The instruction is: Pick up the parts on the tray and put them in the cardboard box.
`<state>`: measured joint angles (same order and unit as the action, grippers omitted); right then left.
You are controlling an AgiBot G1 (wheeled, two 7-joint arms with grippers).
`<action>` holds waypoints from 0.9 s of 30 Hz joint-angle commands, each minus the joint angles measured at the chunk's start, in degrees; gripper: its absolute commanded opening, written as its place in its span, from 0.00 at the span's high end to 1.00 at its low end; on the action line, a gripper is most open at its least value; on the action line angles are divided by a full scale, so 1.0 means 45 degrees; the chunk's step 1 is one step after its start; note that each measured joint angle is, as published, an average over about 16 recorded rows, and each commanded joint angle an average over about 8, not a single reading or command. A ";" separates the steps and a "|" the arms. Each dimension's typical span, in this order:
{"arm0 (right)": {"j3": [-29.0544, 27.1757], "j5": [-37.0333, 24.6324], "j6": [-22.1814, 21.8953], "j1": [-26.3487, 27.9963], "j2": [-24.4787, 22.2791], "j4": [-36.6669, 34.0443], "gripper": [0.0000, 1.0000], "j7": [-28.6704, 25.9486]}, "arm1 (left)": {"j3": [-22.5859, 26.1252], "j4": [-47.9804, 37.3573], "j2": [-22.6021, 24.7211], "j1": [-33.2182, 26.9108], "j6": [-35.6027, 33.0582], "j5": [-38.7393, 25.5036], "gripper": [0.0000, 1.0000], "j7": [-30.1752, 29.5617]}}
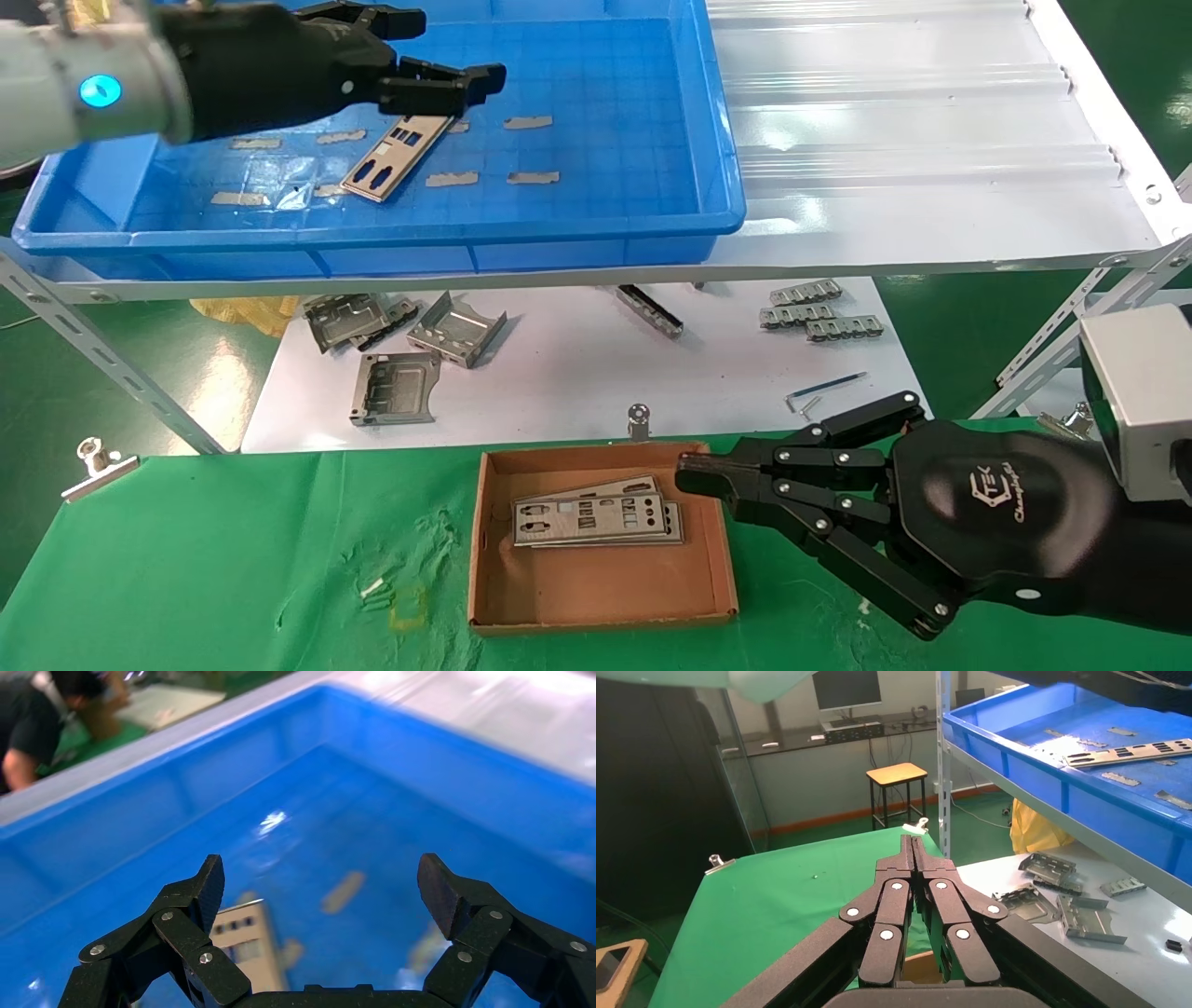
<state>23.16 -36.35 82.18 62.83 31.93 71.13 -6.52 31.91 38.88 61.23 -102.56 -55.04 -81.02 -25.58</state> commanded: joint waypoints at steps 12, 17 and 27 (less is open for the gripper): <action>0.0000 0.0000 0.0000 0.0000 0.0000 0.0000 0.00 0.0000 | 0.0503 -0.5487 0.1933 -0.1909 0.0573 -0.0919 0.00 0.1178; 0.0000 0.0000 0.0000 0.0000 0.0000 0.0000 0.00 0.0000 | 0.0426 -0.6335 0.2115 -0.2128 0.0649 -0.0824 0.00 0.1910; 0.0000 0.0000 0.0000 0.0000 0.0000 0.0000 0.00 0.0000 | 0.0349 -0.7382 0.2317 -0.2367 0.0580 -0.0717 0.15 0.2773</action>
<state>23.16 -36.35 82.18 62.83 31.93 71.13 -6.52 33.56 5.79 71.68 -113.26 -52.27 -84.38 -13.37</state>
